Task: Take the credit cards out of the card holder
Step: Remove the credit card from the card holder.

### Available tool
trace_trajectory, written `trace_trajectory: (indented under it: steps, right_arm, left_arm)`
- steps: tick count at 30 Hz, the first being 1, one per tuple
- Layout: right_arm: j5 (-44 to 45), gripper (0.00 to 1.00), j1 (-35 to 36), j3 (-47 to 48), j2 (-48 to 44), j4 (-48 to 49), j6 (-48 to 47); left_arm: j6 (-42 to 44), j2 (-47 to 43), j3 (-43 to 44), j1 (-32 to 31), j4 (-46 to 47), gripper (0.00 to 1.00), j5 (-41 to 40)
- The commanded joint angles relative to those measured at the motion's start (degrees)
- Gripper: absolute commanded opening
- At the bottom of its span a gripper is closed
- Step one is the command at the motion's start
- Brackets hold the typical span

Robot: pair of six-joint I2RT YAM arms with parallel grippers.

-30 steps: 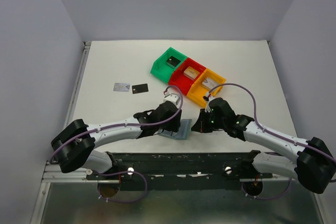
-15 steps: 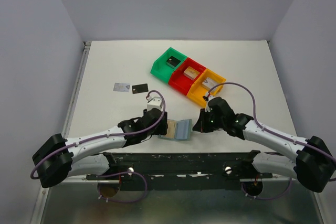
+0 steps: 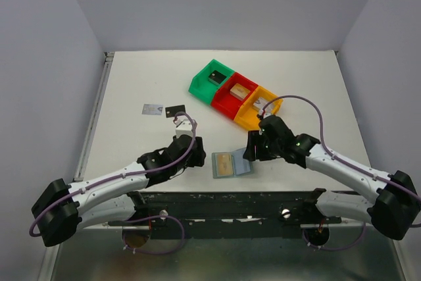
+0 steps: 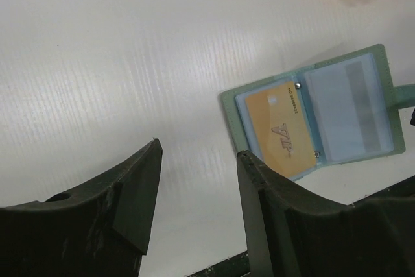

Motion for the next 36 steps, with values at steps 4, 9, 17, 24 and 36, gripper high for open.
trace_trajectory:
  steps: [4, 9, 17, 24, 36]
  right_arm:
    - [2.6, 0.63, -0.4, 3.6, -4.6, -3.0, -1.8]
    - [2.5, 0.61, -0.3, 2.7, -3.1, -2.8, -0.1]
    - [-9.8, 0.52, -0.3, -3.1, -10.0, 11.8, -1.2]
    - [-19.6, 0.38, -0.4, -7.6, 1.9, 23.5, 3.9]
    - [-22.6, 0.4, -0.4, -12.2, 10.7, 36.9, 10.2]
  left_arm:
    - [1.8, -1.4, 0.1, 1.4, 6.9, 0.61, 6.6]
    - [2.2, 0.4, 0.7, 1.6, 10.5, 0.59, 11.2]
    - [1.9, 6.4, 0.1, 1.6, 21.6, 0.57, 19.7]
    - [1.1, 10.4, -0.6, 1.5, 24.4, 0.53, 23.1]
    - [1.3, 15.7, -1.0, 1.6, 20.1, 0.44, 20.3]
